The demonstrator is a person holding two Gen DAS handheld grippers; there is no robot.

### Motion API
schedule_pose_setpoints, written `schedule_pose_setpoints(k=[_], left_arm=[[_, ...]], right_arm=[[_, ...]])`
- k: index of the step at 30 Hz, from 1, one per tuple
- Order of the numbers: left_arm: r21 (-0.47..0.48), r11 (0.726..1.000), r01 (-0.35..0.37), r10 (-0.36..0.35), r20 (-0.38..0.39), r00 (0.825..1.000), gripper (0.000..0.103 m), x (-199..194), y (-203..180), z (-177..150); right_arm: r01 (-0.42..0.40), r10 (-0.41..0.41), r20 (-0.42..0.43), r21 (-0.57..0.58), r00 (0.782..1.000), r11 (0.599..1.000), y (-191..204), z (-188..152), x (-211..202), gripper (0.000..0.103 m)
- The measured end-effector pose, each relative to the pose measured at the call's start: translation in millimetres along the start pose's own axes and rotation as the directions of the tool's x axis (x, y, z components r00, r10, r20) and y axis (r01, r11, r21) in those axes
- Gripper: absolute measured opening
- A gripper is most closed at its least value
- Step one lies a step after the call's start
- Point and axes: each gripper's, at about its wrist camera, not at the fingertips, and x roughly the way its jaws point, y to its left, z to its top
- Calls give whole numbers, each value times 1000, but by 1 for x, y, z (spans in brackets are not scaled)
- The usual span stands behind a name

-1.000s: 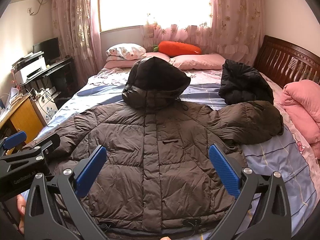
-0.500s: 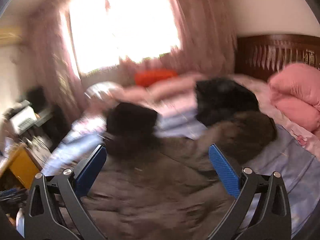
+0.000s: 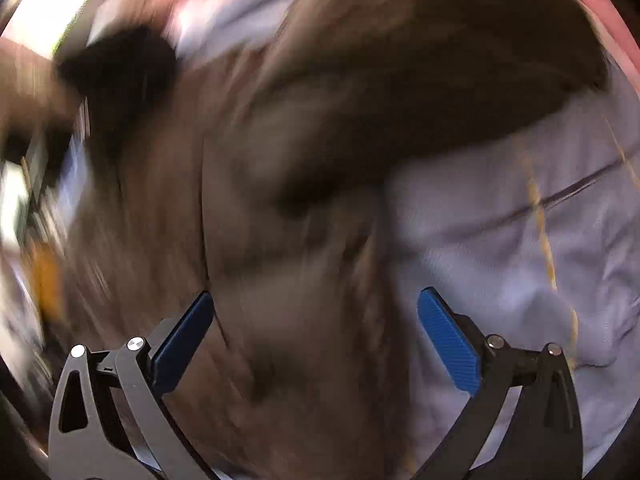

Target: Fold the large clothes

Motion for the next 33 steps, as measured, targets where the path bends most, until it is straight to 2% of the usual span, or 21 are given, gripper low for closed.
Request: schedule_pose_setpoints(k=[1,2,4,5,7,8,9,10,11,15,19,20,21,23,24,26,27,28,30,31,33], left_arm=[[15,1000,-16,16,-11,1000,101,3,-2,-3],[34,999,-28,29,-30,999,101,6,-4,-4],[35,999,10,-8,-57,998,101,8,-3,-6],[29,999,23,-21,-63,998,101,9,-4,-8],[18,999,46,-44,-72,996,101,7,-7,-10],[11,998,56,-55,-73,996,101,4,-8,-10],[6,998,59,-59,-67,996,101,2,-9,-11],[1,998,60,-59,-60,996,101,-2,-10,-11],[-3,998,60,-60,-44,997,101,-11,-11,-10],[-1,999,54,-54,15,998,101,-32,-9,-10],[3,999,52,-52,39,998,101,-50,-5,-13],[-2,998,60,-60,37,998,101,-51,-5,-11],[-10,997,75,-75,35,997,101,-53,-4,-10],[-26,995,99,-98,28,995,101,-54,-4,-6],[-35,994,108,-107,25,994,101,-54,-4,-3],[-53,992,118,-117,31,993,101,-56,-3,4],[-61,990,125,-123,39,992,101,-58,-4,8],[-63,989,132,-130,47,990,101,-60,-7,8],[-50,987,151,-148,65,987,101,-62,-15,12],[-39,988,151,-148,74,986,101,-62,-18,11],[7,992,124,-124,92,988,101,-60,-25,10]], right_arm=[[88,-92,-47,-87,995,992,14,-15,9,102],[183,-197,-75,-162,978,970,23,-29,19,102],[256,-283,-112,-207,953,944,25,-49,33,102],[220,-247,-148,-179,958,959,20,-58,40,102],[61,-71,-219,-51,973,997,4,-75,53,100],[-13,17,-234,17,972,1000,-2,-84,56,75],[-72,87,-225,73,970,995,-5,-94,57,65],[-102,116,-202,81,972,992,-4,-101,52,39],[-154,166,-183,78,969,985,1,-109,45,20],[-153,153,-136,7,979,988,31,-155,8,12],[-236,246,-188,71,951,969,21,-163,-7,12],[-246,258,-197,87,946,965,16,-163,-6,15],[-183,197,-205,82,959,980,10,-165,-2,19],[-21,33,-181,68,983,997,3,-151,-1,57],[23,-11,-137,83,990,996,0,-140,-6,65],[37,-51,70,182,996,983,-19,-103,-39,85],[15,-48,137,235,989,972,-31,-87,-52,88],[-74,-2,233,318,973,945,-49,-60,-66,92],[-242,114,305,425,946,872,-82,-14,-69,92],[-293,147,327,458,933,840,-96,4,-66,92],[-365,156,397,533,904,763,-135,41,-52,92]])
